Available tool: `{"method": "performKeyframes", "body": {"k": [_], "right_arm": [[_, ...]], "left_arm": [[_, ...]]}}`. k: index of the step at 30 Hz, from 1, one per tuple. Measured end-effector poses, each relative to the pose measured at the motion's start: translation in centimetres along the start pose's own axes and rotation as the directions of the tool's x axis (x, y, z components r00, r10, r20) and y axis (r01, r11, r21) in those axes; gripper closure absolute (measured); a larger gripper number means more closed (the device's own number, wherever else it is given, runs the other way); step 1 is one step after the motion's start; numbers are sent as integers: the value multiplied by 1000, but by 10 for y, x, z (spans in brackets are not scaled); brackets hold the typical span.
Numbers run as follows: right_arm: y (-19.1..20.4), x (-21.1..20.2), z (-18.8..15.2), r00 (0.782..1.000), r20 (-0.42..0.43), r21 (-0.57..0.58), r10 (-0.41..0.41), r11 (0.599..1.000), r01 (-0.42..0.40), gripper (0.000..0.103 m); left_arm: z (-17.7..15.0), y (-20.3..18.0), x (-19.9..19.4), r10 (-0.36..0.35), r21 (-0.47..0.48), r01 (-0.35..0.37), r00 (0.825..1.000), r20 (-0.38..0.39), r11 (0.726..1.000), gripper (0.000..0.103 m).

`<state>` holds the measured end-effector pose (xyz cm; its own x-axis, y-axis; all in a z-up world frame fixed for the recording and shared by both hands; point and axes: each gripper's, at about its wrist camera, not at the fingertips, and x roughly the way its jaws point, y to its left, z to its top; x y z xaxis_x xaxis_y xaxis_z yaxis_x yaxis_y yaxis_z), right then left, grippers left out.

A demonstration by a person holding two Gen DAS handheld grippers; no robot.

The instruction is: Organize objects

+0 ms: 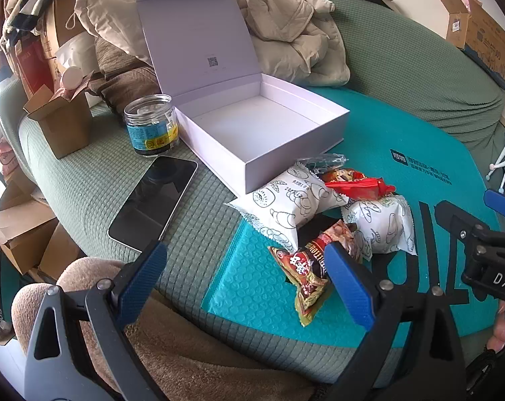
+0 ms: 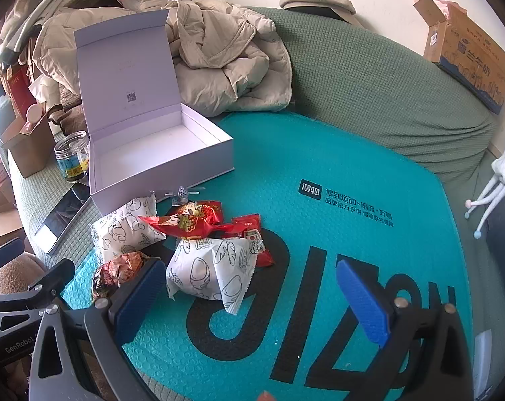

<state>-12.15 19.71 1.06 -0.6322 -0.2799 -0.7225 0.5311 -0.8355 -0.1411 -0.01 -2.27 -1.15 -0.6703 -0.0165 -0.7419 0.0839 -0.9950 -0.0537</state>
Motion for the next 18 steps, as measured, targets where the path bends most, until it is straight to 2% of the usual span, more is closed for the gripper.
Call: {"method": "performKeyframes", "body": {"k": [18], "right_arm": [[-2, 1, -1, 1000, -8, 0, 1, 1000, -1, 0]], "left_arm": [[0, -2, -3, 4, -7, -4, 1000, 0, 1000, 7]]}}
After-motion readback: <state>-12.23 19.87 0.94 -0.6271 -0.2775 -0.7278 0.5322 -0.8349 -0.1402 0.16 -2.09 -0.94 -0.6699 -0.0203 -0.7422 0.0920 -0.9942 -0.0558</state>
